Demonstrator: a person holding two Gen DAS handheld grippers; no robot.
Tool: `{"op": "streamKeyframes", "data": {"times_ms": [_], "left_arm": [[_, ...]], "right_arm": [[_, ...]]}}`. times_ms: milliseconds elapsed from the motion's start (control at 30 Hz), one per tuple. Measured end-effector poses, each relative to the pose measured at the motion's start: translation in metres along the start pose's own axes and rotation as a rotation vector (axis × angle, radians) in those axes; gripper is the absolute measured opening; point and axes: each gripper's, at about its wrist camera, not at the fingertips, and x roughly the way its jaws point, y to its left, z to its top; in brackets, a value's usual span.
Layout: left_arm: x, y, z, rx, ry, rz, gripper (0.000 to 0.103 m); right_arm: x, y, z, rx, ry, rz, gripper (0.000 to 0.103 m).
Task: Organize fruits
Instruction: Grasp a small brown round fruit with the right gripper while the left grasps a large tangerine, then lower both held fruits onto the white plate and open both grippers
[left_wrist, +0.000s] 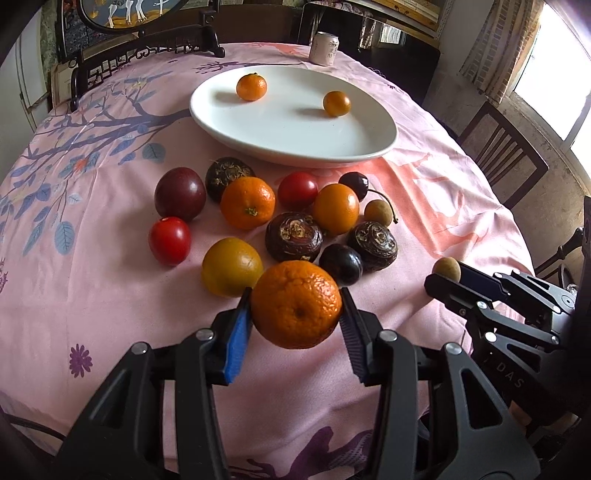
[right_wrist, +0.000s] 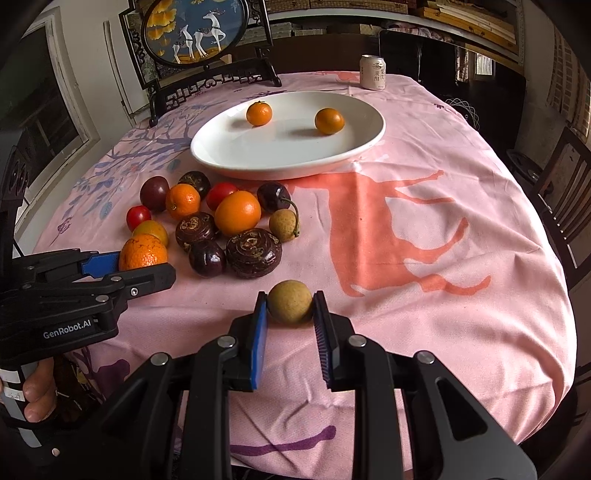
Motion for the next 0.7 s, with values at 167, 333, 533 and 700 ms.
{"op": "streamKeyframes", "data": {"times_ms": [167,333,533,700], "left_arm": [[-0.021,0.016,0.039,0.001,-0.058,0.009,0.046],[-0.022,0.036,0.119,-0.011,-0.093,0.027,0.046],[0.038,0.064,0.196,-0.103,-0.045,0.098,0.046],[0.090,0.081,0.212,-0.166,0.039,0.077,0.046]], "right_arm": [[-0.009,0.006,0.037,-0.049,-0.059,-0.001,0.025],[0.001,0.008,0.107,-0.099,-0.127,0.017,0.025],[0.058,0.005,0.173,-0.098,-0.103,0.017,0.025],[0.117,0.005,0.203,-0.126,0.007,0.021,0.024]]}}
